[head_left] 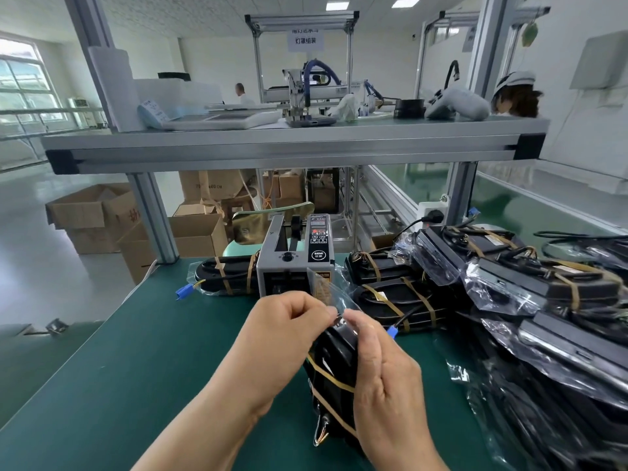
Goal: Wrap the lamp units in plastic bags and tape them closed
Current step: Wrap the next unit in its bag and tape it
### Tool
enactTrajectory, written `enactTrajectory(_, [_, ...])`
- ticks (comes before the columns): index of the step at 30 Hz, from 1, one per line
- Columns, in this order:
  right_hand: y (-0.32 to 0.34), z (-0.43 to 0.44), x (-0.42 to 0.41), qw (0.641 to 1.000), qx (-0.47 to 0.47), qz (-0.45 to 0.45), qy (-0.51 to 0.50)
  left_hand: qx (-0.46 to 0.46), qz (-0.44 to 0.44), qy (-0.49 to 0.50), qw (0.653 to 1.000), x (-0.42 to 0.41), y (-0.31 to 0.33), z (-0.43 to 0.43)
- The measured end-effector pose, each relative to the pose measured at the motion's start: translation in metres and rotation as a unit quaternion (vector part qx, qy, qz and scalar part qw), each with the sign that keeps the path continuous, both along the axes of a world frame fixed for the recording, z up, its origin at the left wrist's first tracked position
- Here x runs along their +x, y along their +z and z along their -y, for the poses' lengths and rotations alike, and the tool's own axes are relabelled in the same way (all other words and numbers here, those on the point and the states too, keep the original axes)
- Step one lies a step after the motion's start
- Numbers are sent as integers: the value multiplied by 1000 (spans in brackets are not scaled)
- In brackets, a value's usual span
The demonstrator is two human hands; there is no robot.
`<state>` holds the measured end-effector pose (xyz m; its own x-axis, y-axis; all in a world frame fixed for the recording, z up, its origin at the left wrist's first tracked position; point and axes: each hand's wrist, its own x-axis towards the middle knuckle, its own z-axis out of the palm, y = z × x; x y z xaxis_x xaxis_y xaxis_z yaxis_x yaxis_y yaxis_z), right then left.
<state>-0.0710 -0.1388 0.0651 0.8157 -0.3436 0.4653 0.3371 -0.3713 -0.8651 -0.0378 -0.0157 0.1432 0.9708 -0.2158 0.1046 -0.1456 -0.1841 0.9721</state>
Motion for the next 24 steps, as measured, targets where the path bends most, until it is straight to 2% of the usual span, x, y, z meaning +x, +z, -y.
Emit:
enactTrajectory(6, [1,-1,1,1000,-23,-5,-12,49,40,49,997,-3,-3,0])
enactTrajectory(24, [5,-6,-2,999,-42,5,-19,149,102,90,979,-7,-10,-3])
